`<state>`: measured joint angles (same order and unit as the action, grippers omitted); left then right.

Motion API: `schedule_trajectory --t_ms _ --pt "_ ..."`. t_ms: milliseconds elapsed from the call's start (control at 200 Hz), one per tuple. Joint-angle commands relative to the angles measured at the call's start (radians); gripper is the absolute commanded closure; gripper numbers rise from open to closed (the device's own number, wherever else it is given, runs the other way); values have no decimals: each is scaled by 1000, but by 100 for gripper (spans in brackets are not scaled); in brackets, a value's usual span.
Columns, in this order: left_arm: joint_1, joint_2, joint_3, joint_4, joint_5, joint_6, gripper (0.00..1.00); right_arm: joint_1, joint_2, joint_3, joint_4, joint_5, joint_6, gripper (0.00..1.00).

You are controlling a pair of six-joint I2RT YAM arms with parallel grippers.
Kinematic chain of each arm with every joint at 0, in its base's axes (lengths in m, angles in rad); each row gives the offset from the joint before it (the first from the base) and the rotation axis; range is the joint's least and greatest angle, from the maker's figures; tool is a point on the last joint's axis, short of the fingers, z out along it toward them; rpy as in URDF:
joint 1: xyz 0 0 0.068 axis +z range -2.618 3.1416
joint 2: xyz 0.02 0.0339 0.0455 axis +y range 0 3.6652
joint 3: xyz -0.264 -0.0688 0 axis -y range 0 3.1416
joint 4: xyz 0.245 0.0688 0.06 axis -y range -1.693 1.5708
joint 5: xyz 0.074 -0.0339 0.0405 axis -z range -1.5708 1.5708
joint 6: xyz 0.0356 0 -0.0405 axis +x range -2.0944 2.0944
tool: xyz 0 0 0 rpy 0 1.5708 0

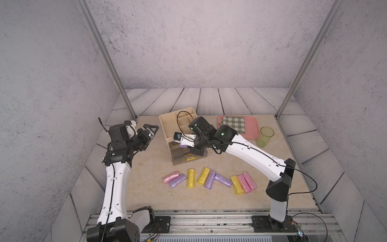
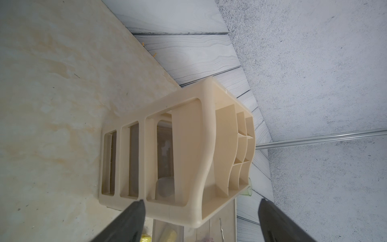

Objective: Sort the rolls of trash bags by color and place them into the drawer
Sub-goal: Place the roll of trash bags in the drawer.

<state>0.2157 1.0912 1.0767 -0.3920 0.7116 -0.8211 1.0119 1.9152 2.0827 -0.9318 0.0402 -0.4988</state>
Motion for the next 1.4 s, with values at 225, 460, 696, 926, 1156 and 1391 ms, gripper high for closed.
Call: schedule_trajectory --t_ms 225,460,696,926,1156,1391 --pt "6 -30 -24 42 15 -15 9 58 109 111 -18 75 -122 81" --pt "7 -23 -21 45 18 -13 9 70 99 87 51 132 -121 56" --pt "5 -13 -1 25 7 9 10 70 63 41 193 235 -94 50" --pt "4 5 29 -9 -30 49 11 59 -96 -83 378 322 39 49" --pt "-36 -6 55 -29 -75 85 12 -38 -424 -401 408 322 361 35" --pt "-102 -28 35 -77 -131 138 14 -198 -678 -695 221 245 612 35"
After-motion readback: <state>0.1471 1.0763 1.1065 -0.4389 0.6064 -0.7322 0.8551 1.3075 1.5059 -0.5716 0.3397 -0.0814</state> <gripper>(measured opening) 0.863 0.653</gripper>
